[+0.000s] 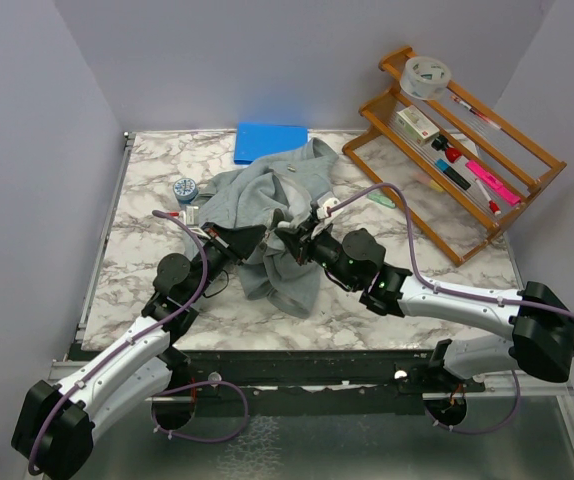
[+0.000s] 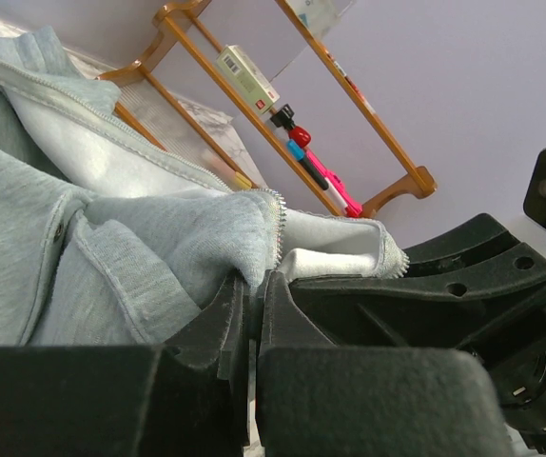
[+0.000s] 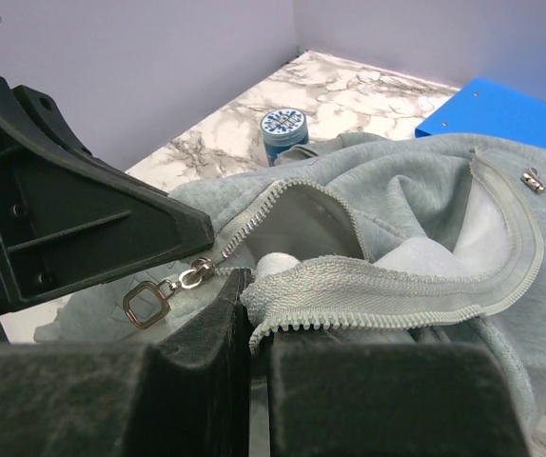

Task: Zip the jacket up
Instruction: Insert the zipper into the jacket.

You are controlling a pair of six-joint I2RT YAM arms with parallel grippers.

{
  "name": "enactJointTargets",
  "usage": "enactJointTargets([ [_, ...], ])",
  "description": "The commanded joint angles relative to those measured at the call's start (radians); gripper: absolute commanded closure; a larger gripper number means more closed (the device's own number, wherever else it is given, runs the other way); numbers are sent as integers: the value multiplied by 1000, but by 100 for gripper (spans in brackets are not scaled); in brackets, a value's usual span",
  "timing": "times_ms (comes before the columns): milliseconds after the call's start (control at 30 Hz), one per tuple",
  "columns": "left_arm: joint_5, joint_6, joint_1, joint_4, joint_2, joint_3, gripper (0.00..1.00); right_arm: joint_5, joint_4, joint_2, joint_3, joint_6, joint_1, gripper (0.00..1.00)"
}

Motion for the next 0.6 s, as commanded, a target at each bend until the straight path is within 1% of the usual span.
enactJointTargets([
  [0, -7, -14, 4, 54, -14, 13, 100, -60, 20, -12, 5, -13, 6, 100],
  [567, -22, -20, 4, 54, -21, 9, 100, -69, -5, -23, -2, -16, 6, 100],
])
